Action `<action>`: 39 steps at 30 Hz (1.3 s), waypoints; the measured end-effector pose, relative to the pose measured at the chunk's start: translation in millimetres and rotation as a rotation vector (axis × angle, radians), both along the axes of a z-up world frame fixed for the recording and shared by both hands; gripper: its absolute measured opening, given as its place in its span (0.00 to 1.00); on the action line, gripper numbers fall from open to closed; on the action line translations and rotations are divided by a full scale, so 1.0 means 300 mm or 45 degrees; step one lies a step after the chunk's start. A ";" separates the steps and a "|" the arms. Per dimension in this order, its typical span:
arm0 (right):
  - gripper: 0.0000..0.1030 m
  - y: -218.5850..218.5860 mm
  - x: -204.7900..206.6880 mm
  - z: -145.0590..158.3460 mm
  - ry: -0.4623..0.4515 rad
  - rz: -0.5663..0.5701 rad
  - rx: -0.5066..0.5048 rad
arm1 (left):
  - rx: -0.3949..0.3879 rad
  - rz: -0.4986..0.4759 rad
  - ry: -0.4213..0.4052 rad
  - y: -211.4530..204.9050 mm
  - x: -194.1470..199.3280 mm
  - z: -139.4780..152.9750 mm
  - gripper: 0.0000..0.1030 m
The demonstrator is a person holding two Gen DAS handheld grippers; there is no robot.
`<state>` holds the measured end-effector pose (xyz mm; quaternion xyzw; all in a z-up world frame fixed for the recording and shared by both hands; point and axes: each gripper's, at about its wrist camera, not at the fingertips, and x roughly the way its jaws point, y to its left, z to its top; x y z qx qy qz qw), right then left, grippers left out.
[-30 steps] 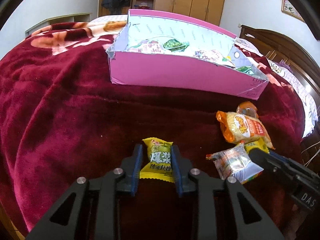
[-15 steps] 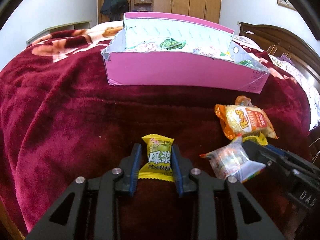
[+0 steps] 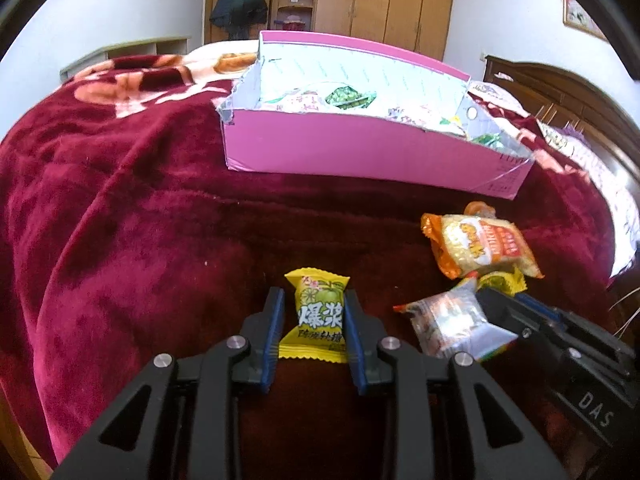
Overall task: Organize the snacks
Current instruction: 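Grasp another small yellow candy with the right tool while the left tool holds its candy, then carry both yellow candies over the pink box and lower them toward it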
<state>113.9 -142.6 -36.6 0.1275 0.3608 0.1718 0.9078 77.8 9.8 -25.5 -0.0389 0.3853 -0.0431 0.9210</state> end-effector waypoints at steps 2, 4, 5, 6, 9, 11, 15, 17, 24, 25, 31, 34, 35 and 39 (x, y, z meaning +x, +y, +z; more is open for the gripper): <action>0.20 -0.015 -0.009 0.015 0.010 -0.012 0.013 | -0.041 -0.013 0.020 0.011 -0.001 0.019 0.28; 0.20 -0.030 -0.021 0.041 -0.003 -0.020 0.020 | -0.068 -0.032 0.023 0.014 -0.004 0.042 0.28; 0.20 -0.034 -0.027 0.052 -0.016 -0.023 0.016 | -0.075 -0.040 0.015 0.015 -0.007 0.055 0.28; 0.20 -0.038 -0.036 0.069 -0.037 -0.031 0.007 | -0.073 -0.042 0.004 0.014 -0.011 0.066 0.28; 0.20 -0.050 -0.048 0.094 -0.051 -0.043 0.008 | -0.061 -0.046 -0.029 0.009 -0.026 0.100 0.28; 0.20 -0.055 -0.057 0.112 -0.068 -0.052 -0.002 | -0.075 -0.049 -0.036 0.008 -0.034 0.117 0.28; 0.20 -0.072 -0.069 0.144 -0.098 -0.068 0.003 | -0.079 -0.051 -0.064 0.013 -0.042 0.155 0.28; 0.20 -0.079 -0.075 0.162 -0.113 -0.075 -0.007 | -0.078 -0.050 -0.078 0.011 -0.045 0.172 0.28; 0.20 -0.094 -0.076 0.203 -0.141 -0.089 -0.011 | -0.068 -0.077 -0.114 -0.013 -0.046 0.223 0.28; 0.20 -0.093 -0.075 0.206 -0.140 -0.088 -0.009 | -0.069 -0.083 -0.124 -0.016 -0.048 0.231 0.28; 0.20 -0.091 -0.065 0.232 -0.163 -0.085 -0.035 | -0.084 -0.091 -0.174 -0.018 -0.033 0.278 0.28; 0.20 -0.097 -0.054 0.243 -0.172 -0.091 -0.022 | -0.095 -0.095 -0.176 -0.018 -0.018 0.291 0.28; 0.20 -0.100 -0.049 0.245 -0.174 -0.094 -0.019 | -0.101 -0.098 -0.172 -0.018 -0.010 0.293 0.28; 0.20 -0.106 -0.029 0.248 -0.172 -0.099 -0.029 | -0.108 -0.115 -0.158 -0.024 0.023 0.299 0.28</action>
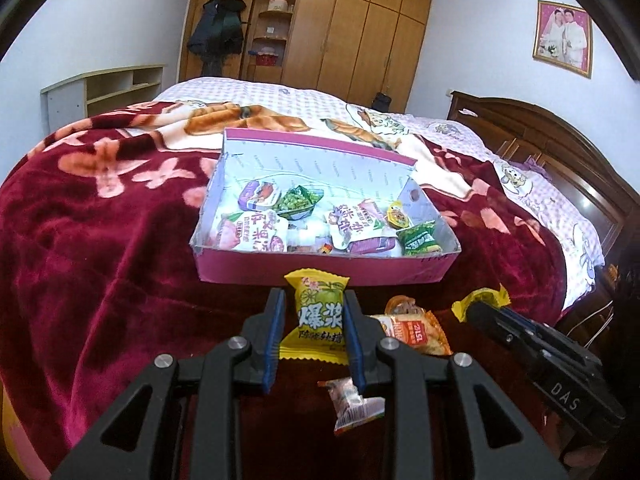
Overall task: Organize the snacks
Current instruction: 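Carry both yellow candies over the pink box and lower them toward it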
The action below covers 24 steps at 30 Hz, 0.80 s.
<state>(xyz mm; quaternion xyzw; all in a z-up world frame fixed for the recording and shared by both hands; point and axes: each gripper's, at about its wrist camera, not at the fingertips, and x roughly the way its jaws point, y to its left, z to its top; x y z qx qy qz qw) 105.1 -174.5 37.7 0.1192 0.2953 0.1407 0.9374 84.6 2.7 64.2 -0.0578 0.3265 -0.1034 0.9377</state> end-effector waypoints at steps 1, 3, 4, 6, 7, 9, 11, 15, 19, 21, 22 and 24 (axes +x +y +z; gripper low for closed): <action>0.20 -0.001 0.008 0.003 -0.001 0.000 -0.003 | 0.005 -0.004 -0.001 -0.003 0.008 0.003 0.28; 0.20 -0.001 0.028 0.011 -0.006 0.003 -0.021 | 0.019 -0.013 -0.015 -0.010 0.026 0.014 0.28; 0.20 0.000 0.038 0.016 -0.008 0.005 -0.030 | 0.029 -0.014 -0.027 -0.014 0.036 0.022 0.28; 0.20 0.001 0.062 0.028 -0.009 0.011 -0.040 | 0.048 -0.013 -0.051 -0.018 0.057 0.037 0.28; 0.20 0.001 0.076 0.036 -0.012 0.015 -0.040 | 0.054 -0.012 -0.058 -0.019 0.068 0.043 0.28; 0.20 0.002 0.101 0.051 -0.024 0.018 -0.050 | 0.060 -0.003 -0.070 -0.015 0.090 0.053 0.28; 0.20 0.002 0.116 0.062 -0.036 0.010 -0.063 | 0.061 0.010 -0.070 -0.007 0.119 0.059 0.28; 0.20 -0.006 0.153 0.082 -0.047 -0.001 -0.054 | 0.053 0.036 -0.047 0.013 0.173 0.057 0.28; 0.20 -0.011 0.186 0.102 -0.059 -0.014 -0.069 | 0.046 0.055 -0.026 0.033 0.223 0.057 0.28; 0.20 -0.014 0.203 0.109 -0.056 -0.013 -0.068 | 0.052 0.064 -0.032 0.039 0.245 0.064 0.28; 0.20 -0.013 0.211 0.112 -0.058 -0.013 -0.073 | 0.057 0.067 -0.036 0.042 0.256 0.065 0.28; 0.20 -0.010 0.231 0.119 -0.064 -0.016 -0.090 | 0.066 0.075 -0.041 0.043 0.276 0.069 0.28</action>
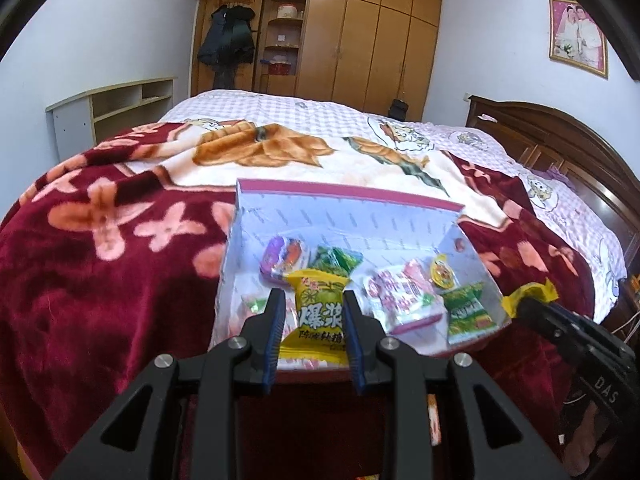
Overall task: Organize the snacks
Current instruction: 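Carry both yellow candies over the pink box and lower them toward it, then open both tools to drop the yellow candies into the pink box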
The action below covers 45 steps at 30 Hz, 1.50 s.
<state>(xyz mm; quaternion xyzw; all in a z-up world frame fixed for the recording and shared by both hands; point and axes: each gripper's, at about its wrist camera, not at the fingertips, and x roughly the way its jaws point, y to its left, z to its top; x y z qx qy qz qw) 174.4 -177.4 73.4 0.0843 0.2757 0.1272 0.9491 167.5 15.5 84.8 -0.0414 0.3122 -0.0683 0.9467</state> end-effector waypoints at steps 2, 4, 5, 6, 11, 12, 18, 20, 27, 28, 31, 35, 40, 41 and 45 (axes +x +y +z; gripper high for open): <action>0.20 0.003 0.017 0.005 -0.002 -0.002 -0.010 | 0.007 0.004 -0.002 0.000 0.025 -0.001 0.28; 0.20 0.008 0.039 0.010 -0.001 -0.002 -0.021 | 0.016 0.007 -0.002 0.000 0.049 -0.006 0.28; 0.20 0.011 0.051 0.012 -0.001 -0.001 -0.027 | 0.021 0.010 0.002 0.001 0.062 -0.012 0.28; 0.20 0.014 0.059 0.013 -0.001 -0.001 -0.032 | 0.024 0.014 0.007 0.000 0.073 -0.017 0.28; 0.20 0.028 0.119 0.012 0.009 -0.003 -0.047 | 0.026 0.022 0.038 -0.004 0.127 -0.049 0.28; 0.20 0.027 0.130 0.011 0.011 -0.005 -0.049 | 0.029 0.020 0.042 -0.006 0.135 -0.056 0.28; 0.20 0.030 0.192 -0.011 0.038 -0.015 -0.055 | 0.033 0.027 0.074 -0.017 0.181 -0.102 0.28; 0.20 0.028 0.218 -0.022 0.050 -0.022 -0.056 | 0.031 0.032 0.087 -0.021 0.197 -0.118 0.28; 0.20 0.027 0.277 -0.063 0.079 -0.048 -0.073 | 0.048 0.036 0.114 -0.028 0.239 -0.158 0.28; 0.20 0.025 0.287 -0.066 0.081 -0.054 -0.072 | 0.046 0.036 0.114 -0.028 0.240 -0.160 0.28; 0.20 0.020 0.309 -0.074 0.091 -0.065 -0.066 | 0.064 0.030 0.107 -0.034 0.245 -0.165 0.29; 0.20 0.020 0.336 -0.082 0.102 -0.070 -0.079 | 0.074 0.031 0.108 -0.041 0.246 -0.170 0.29; 0.20 0.020 0.367 -0.099 0.132 -0.074 -0.074 | 0.107 0.012 0.100 -0.058 0.241 -0.173 0.41; 0.20 0.021 0.372 -0.102 0.136 -0.075 -0.077 | 0.110 0.012 0.100 -0.060 0.240 -0.173 0.42; 0.20 0.023 0.384 -0.112 0.157 -0.071 -0.076 | 0.100 0.023 0.107 -0.056 0.242 -0.172 0.50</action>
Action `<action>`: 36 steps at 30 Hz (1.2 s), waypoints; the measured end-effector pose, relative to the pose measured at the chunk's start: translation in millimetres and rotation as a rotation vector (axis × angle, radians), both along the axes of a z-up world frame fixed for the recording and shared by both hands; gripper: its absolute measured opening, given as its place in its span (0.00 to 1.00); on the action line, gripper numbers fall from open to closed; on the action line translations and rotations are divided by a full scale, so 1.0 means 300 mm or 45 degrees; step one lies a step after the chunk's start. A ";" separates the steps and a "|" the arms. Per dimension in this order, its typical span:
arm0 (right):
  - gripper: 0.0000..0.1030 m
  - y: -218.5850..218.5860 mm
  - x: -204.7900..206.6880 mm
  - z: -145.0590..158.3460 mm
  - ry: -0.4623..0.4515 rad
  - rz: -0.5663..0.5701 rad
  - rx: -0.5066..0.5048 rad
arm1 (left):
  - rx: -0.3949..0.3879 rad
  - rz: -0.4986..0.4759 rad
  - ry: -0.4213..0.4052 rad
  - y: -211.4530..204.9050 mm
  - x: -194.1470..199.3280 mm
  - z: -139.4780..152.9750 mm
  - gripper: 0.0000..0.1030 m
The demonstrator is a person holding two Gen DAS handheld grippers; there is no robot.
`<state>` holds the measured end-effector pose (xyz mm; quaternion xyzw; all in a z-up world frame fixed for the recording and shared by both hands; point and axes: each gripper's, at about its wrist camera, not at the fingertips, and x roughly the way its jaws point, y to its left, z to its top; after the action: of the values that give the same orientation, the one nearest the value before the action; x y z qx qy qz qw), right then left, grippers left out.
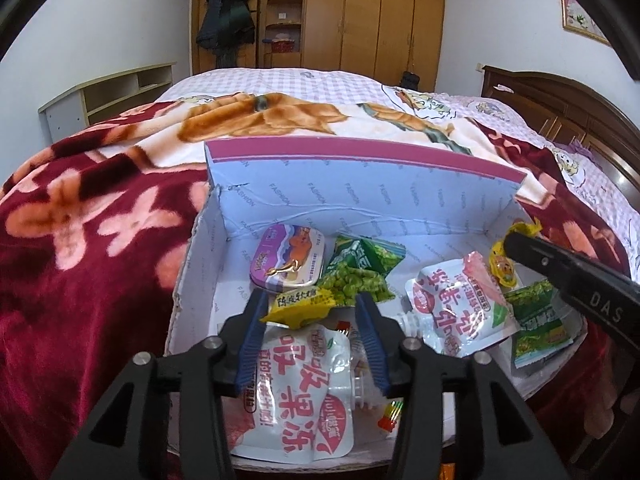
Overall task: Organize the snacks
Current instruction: 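Open both tools to drop the yellow candies into the pink box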
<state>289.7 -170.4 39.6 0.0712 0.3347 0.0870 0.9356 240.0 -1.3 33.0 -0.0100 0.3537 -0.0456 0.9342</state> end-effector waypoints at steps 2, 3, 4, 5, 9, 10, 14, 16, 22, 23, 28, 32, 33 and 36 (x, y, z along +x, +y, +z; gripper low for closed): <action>0.20 0.001 0.005 -0.004 0.008 -0.001 -0.001 | 0.006 0.011 0.003 0.000 0.001 -0.001 0.54; 0.21 0.002 0.008 -0.005 0.013 -0.001 -0.005 | 0.010 0.012 0.003 0.001 0.002 -0.002 0.54; 0.21 0.004 0.011 -0.005 0.014 0.000 -0.008 | 0.015 0.014 0.003 0.001 0.003 -0.002 0.54; 0.21 0.006 0.012 -0.004 0.016 0.001 -0.010 | 0.017 0.017 0.003 0.002 0.003 -0.003 0.55; 0.21 0.009 0.014 -0.002 0.017 0.010 -0.003 | 0.013 0.026 0.008 0.006 0.005 -0.005 0.58; 0.21 0.011 0.015 -0.002 0.018 0.013 -0.002 | 0.017 0.025 0.008 0.005 0.004 -0.005 0.58; 0.28 0.012 0.014 -0.002 0.027 0.007 0.010 | 0.015 0.026 0.007 0.006 0.004 -0.007 0.59; 0.34 0.014 0.013 -0.001 0.028 0.011 0.017 | 0.017 0.024 0.007 0.006 0.004 -0.006 0.59; 0.38 0.005 -0.010 0.018 0.031 0.011 0.027 | 0.014 0.028 0.014 0.007 0.005 -0.005 0.59; 0.39 0.001 -0.013 0.023 0.027 0.011 0.028 | 0.014 0.028 0.014 0.007 0.005 -0.005 0.59; 0.42 -0.004 -0.055 0.042 0.009 0.026 0.038 | 0.010 0.041 0.025 0.019 -0.002 0.002 0.59; 0.42 -0.002 -0.095 0.054 0.000 0.045 0.051 | 0.015 0.051 0.026 0.028 -0.022 0.017 0.61; 0.42 -0.001 -0.104 0.057 -0.004 0.049 0.052 | 0.017 0.055 0.023 0.029 -0.029 0.022 0.62; 0.43 0.002 -0.134 0.064 -0.013 0.056 0.056 | 0.020 0.073 0.010 0.038 -0.057 0.037 0.67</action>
<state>249.5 -169.9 59.0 0.0841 0.3296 0.1153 0.9333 223.0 10.1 44.2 -0.0128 0.3572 -0.0160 0.9338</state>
